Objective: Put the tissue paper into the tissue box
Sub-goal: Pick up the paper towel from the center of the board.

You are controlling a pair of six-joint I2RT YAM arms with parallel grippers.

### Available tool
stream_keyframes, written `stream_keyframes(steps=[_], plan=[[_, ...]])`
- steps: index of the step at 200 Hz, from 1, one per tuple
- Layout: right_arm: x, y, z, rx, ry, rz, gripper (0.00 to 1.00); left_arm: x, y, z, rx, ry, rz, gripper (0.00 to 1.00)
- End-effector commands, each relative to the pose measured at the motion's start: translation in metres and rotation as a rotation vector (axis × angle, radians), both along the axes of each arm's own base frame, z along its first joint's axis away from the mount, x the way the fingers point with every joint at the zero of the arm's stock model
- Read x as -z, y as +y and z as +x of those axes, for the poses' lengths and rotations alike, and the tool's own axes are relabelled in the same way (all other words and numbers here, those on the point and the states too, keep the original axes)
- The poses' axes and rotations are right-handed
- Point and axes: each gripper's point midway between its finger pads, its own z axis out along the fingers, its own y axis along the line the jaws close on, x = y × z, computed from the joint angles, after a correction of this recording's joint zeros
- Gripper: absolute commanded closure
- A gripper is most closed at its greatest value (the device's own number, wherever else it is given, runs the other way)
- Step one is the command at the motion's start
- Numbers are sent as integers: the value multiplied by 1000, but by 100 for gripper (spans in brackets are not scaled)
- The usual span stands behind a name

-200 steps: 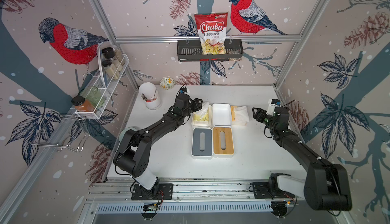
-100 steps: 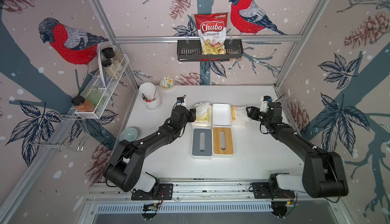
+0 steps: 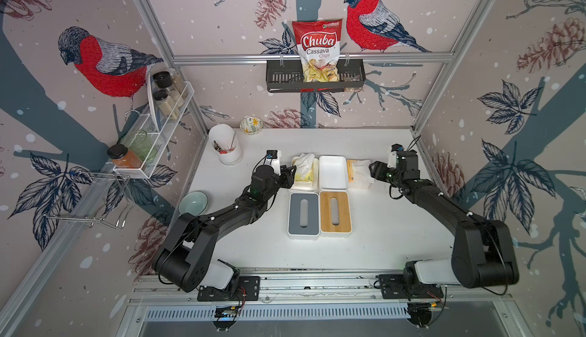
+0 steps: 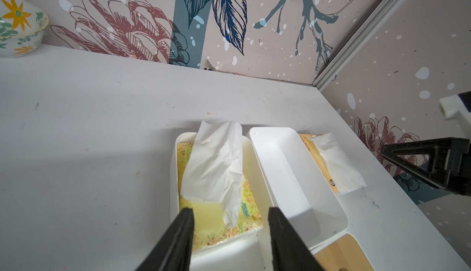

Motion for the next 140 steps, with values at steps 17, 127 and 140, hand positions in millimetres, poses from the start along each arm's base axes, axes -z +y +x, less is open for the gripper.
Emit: stream_keyframes(steps=[17, 127, 140], plan=[[14, 14, 2, -13, 47, -53, 34, -19, -4, 1, 28, -74, -27, 59], [53, -7, 12, -37, 163, -101, 31, -16, 6, 1, 13, -71, -47, 71], [61, -6, 14, -37, 179, -126, 31, -16, 7, 1, 11, -71, -47, 71]])
